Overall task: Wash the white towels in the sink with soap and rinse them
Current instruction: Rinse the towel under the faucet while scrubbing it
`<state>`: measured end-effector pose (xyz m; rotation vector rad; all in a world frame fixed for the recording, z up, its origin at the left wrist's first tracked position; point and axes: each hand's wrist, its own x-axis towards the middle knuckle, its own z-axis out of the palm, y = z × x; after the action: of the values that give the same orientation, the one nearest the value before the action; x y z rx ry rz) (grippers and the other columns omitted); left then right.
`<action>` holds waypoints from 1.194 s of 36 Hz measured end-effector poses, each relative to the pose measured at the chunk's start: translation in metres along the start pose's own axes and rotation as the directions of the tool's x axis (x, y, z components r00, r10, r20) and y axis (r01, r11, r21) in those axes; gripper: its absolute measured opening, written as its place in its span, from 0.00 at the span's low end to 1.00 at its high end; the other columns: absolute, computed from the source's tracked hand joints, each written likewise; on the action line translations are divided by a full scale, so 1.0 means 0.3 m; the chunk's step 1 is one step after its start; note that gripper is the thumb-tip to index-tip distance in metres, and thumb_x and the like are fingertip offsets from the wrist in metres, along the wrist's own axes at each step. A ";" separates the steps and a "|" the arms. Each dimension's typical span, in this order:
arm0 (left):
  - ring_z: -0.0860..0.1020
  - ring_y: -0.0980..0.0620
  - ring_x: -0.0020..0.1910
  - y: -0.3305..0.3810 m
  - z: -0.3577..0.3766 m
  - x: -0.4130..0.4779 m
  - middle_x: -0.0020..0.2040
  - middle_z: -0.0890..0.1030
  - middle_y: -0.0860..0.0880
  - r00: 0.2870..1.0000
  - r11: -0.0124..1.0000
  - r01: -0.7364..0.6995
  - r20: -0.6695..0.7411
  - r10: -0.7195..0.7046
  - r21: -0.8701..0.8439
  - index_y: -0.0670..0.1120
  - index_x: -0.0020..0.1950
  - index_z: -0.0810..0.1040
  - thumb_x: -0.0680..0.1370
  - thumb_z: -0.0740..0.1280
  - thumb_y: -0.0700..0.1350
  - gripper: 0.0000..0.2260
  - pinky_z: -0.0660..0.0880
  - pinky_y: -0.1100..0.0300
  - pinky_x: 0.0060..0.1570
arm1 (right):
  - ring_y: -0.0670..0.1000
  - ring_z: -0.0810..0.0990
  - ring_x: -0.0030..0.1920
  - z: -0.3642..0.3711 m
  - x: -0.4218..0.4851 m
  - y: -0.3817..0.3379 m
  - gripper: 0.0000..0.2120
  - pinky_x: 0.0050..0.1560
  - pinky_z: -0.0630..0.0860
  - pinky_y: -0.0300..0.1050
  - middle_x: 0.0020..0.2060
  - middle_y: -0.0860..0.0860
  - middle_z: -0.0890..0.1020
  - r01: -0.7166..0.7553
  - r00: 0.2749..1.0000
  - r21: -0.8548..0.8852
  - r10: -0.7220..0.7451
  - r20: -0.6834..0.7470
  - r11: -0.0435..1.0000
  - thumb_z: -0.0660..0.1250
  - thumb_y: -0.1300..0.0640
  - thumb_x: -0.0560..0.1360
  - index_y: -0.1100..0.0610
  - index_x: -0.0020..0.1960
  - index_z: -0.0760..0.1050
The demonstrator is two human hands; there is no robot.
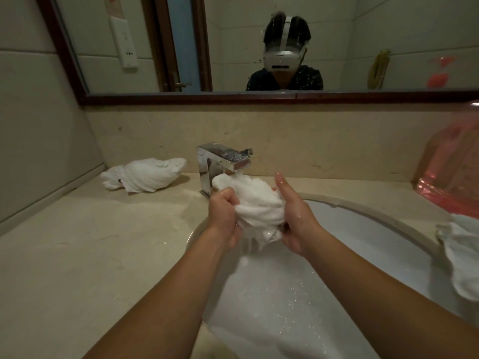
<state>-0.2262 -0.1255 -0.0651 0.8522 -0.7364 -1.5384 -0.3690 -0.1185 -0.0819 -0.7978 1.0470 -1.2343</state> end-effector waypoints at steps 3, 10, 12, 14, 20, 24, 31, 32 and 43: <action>0.83 0.33 0.53 0.006 0.011 -0.030 0.51 0.84 0.33 1.000 1.000 -0.005 0.022 0.005 0.027 0.36 0.55 0.81 0.65 0.64 0.44 0.22 0.81 0.43 0.54 | 0.62 0.88 0.54 0.015 -0.008 0.004 0.28 0.61 0.82 0.67 0.55 0.58 0.88 0.149 0.986 -0.081 -0.154 -0.066 0.986 0.79 0.39 0.72 0.57 0.62 0.80; 0.86 0.35 0.58 0.016 0.020 -0.047 0.60 0.85 0.36 0.989 0.991 0.098 0.103 -0.107 0.088 0.39 0.67 0.82 0.71 0.72 0.72 0.41 0.81 0.40 0.61 | 0.52 0.88 0.50 0.046 -0.047 0.019 0.14 0.50 0.87 0.57 0.52 0.52 0.86 0.372 0.905 -0.254 -0.410 -0.114 0.893 0.83 0.57 0.72 0.49 0.53 0.82; 0.84 0.34 0.61 0.019 0.026 -0.063 0.63 0.84 0.35 0.988 0.993 0.104 0.110 -0.110 0.062 0.39 0.71 0.79 0.69 0.72 0.72 0.43 0.79 0.37 0.65 | 0.46 0.87 0.49 0.047 -0.049 0.019 0.20 0.47 0.87 0.47 0.56 0.49 0.84 0.440 0.877 -0.261 -0.474 -0.083 0.859 0.82 0.61 0.72 0.47 0.59 0.80; 0.85 0.36 0.61 0.023 0.025 -0.065 0.62 0.85 0.36 0.990 0.992 0.113 0.081 -0.118 0.056 0.40 0.71 0.79 0.77 0.65 0.71 0.38 0.80 0.40 0.63 | 0.45 0.86 0.52 0.043 -0.049 0.020 0.27 0.50 0.86 0.46 0.61 0.47 0.81 0.482 0.856 -0.258 -0.513 -0.065 0.837 0.82 0.62 0.71 0.43 0.64 0.77; 0.86 0.37 0.56 0.016 0.015 -0.051 0.56 0.87 0.37 0.990 0.990 0.132 -0.053 -0.130 0.041 0.39 0.66 0.81 0.87 0.56 0.60 0.27 0.82 0.47 0.53 | 0.53 0.80 0.65 0.033 -0.026 0.031 0.44 0.65 0.81 0.56 0.71 0.49 0.74 0.333 0.920 -0.146 -0.355 -0.165 0.932 0.81 0.46 0.72 0.42 0.81 0.61; 0.84 0.37 0.52 0.021 0.018 -0.062 0.46 0.88 0.39 0.994 0.995 0.100 -0.039 -0.099 0.029 0.39 0.56 0.81 0.84 0.58 0.46 0.15 0.79 0.47 0.56 | 0.56 0.84 0.62 0.023 0.004 0.023 0.48 0.65 0.81 0.62 0.67 0.52 0.81 0.161 0.975 -0.067 -0.169 -0.142 0.985 0.77 0.30 0.63 0.46 0.78 0.69; 0.85 0.35 0.54 0.008 0.025 -0.055 0.51 0.87 0.36 0.998 0.998 0.054 -0.030 -0.053 0.038 0.36 0.62 0.82 0.81 0.62 0.49 0.20 0.82 0.45 0.56 | 0.57 0.85 0.58 0.037 -0.016 0.003 0.24 0.62 0.82 0.58 0.58 0.52 0.86 0.177 0.959 -0.136 -0.202 -0.199 0.975 0.70 0.34 0.76 0.49 0.62 0.81; 0.85 0.34 0.57 0.006 0.030 -0.054 0.56 0.86 0.35 0.998 0.998 0.054 -0.020 -0.053 0.023 0.36 0.65 0.82 0.80 0.64 0.53 0.24 0.81 0.41 0.61 | 0.55 0.84 0.57 0.043 -0.021 0.005 0.18 0.60 0.82 0.55 0.56 0.52 0.85 0.228 0.939 -0.178 -0.264 -0.219 0.957 0.69 0.38 0.80 0.50 0.60 0.81; 0.86 0.37 0.56 0.018 0.002 -0.013 0.58 0.86 0.36 0.999 0.971 0.032 0.000 -0.033 -0.238 0.41 0.57 0.86 0.85 0.57 0.60 0.27 0.78 0.46 0.59 | 0.56 0.81 0.63 0.082 -0.004 0.027 0.38 0.66 0.79 0.60 0.65 0.52 0.78 0.332 0.880 -0.021 -0.318 -0.352 0.943 0.71 0.31 0.69 0.43 0.74 0.64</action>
<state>-0.2237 -0.1225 -0.0598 0.6904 -0.5239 -1.6161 -0.3433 -0.1174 -0.0805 -0.7580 1.2015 -1.7295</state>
